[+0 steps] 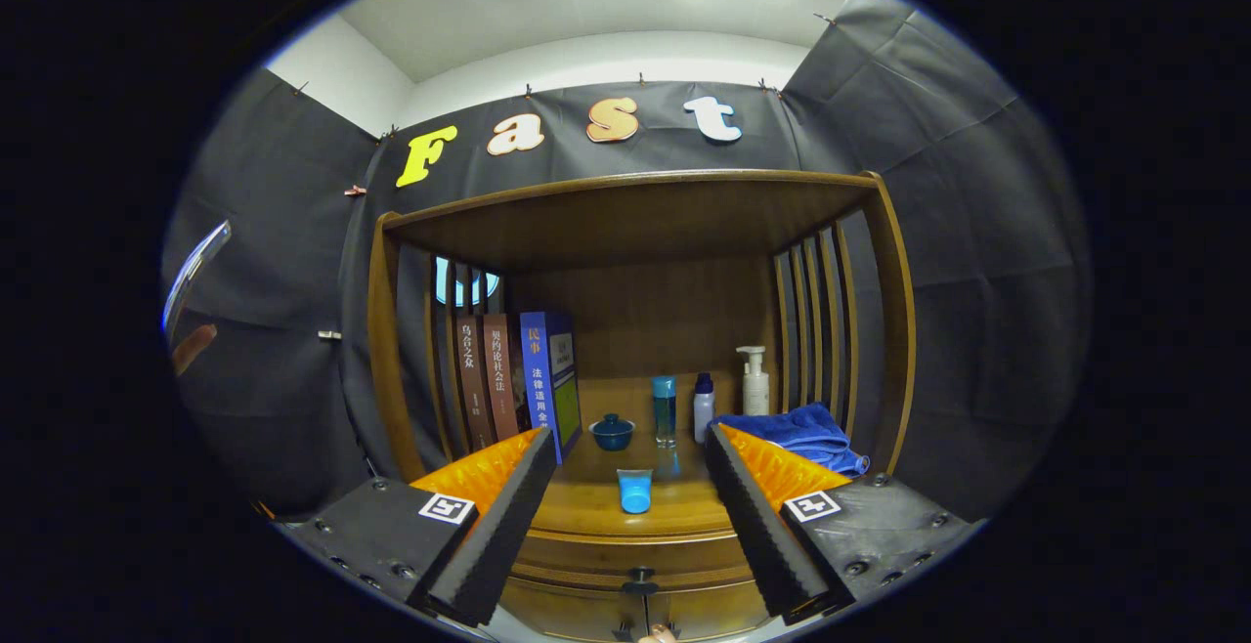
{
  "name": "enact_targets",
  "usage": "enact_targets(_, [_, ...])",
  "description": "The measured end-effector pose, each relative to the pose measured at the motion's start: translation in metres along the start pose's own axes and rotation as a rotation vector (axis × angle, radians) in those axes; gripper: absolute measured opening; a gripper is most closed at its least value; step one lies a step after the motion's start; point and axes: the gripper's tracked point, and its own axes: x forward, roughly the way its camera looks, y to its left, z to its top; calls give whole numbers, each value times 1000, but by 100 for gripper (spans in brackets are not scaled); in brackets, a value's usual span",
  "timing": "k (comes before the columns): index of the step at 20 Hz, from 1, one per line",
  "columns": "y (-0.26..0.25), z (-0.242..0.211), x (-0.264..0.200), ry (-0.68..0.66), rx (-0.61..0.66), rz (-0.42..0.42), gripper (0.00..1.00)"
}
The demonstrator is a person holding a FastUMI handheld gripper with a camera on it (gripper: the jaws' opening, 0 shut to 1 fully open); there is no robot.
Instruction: Pull open the drawer, take out the items inside it, and place them on the countertop above the cabinet.
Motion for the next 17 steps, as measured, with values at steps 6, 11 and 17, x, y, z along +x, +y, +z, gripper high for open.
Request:
enact_targets(6, [2,-6,2,18,22,6,99])
enact_targets(11, [0,-6,2,14,10,2,99])
enact_targets(17, [1,-6,2,16,12,5,99])
